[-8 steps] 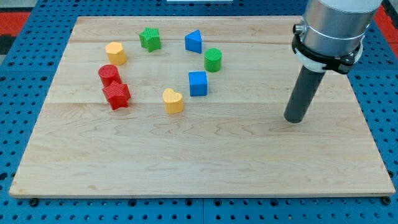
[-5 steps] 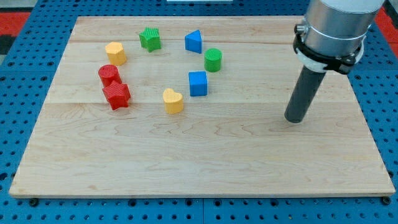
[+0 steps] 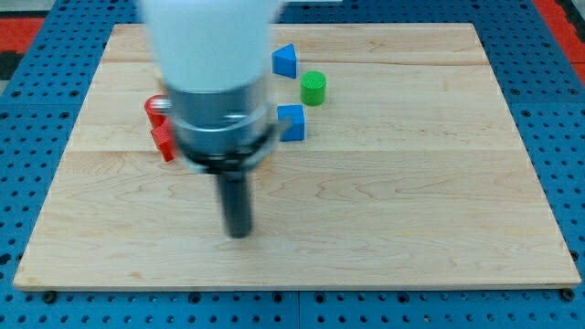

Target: Move the red star slightly towards the yellow heart

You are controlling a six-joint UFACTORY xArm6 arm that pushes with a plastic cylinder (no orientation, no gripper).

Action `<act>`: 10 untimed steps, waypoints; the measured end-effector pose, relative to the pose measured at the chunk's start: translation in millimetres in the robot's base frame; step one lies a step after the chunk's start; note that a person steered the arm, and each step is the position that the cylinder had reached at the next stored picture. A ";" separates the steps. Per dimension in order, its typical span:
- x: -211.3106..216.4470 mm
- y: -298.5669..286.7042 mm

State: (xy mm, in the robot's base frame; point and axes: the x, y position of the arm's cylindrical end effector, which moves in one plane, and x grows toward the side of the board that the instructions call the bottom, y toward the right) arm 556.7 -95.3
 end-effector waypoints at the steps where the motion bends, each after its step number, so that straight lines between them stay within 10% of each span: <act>1: -21.8 -77.5; 3: -72.7 -165.2; 10: -140.3 -95.3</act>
State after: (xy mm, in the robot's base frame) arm 416.4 -190.6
